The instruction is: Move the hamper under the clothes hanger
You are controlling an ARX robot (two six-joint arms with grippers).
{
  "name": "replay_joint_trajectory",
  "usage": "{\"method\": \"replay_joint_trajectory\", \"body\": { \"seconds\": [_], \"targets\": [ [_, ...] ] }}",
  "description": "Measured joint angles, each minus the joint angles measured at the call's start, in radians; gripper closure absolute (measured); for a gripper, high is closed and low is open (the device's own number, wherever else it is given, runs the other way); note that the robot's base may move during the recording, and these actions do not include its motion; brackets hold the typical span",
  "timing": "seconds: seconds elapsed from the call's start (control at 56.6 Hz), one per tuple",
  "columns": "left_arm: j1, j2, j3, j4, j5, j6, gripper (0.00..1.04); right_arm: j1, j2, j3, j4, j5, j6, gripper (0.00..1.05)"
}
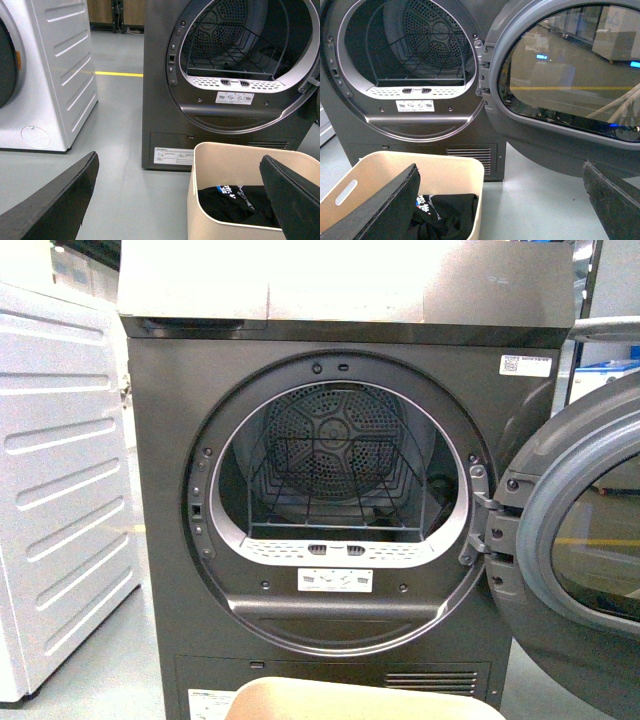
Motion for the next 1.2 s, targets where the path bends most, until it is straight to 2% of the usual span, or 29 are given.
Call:
{"method": "replay_joint_trajectory", "body": {
  "seconds": [0.23,0.265,0.318,0.389,0.46,0.513,0.566,0.672,0.76,1.026,1.202],
  "targets": [
    [0.000,0.004,0.001,-0.005,0.002,-0.002,0.07,0.000,0.000,0.000,0.000,0.006,0.000,0.08],
    [0.027,0.046,0.032,-0.085,0.001,-0.026,0.07,-0.004,0.005,0.002,-0.006,-0.001,0.008,0.08],
    [0.132,0.207,0.095,-0.118,0.076,-0.038,0.07,-0.047,0.073,0.030,-0.019,-0.070,0.050,0.08],
    [0.246,0.444,0.199,-0.003,0.111,-0.041,0.07,-0.163,0.333,0.120,0.150,-0.172,0.076,0.08],
    [0.260,0.694,0.344,0.145,0.089,-0.041,0.07,-0.223,0.595,0.240,0.346,-0.215,0.091,0.08],
    [0.239,0.906,0.472,0.238,0.080,-0.041,0.07,-0.230,0.820,0.358,0.468,-0.237,0.107,0.08],
    [0.206,1.117,0.594,0.270,0.068,-0.039,0.07,-0.227,1.032,0.475,0.518,-0.257,0.112,0.08],
    [0.128,1.538,0.798,0.296,0.012,-0.005,0.07,-0.208,1.441,0.688,0.486,-0.263,0.136,0.08],
    [0.058,1.844,0.945,0.294,0.006,0.030,0.07,-0.185,1.716,0.850,0.439,-0.228,0.136,0.08],
    [-0.090,2.124,1.135,0.212,-0.030,0.073,0.07,-0.118,1.973,0.990,0.361,-0.196,0.087,0.08],
    [-0.161,2.284,1.239,0.148,-0.050,0.068,0.07,-0.037,2.145,1.090,0.232,-0.195,-0.030,0.08]
  ]
}}
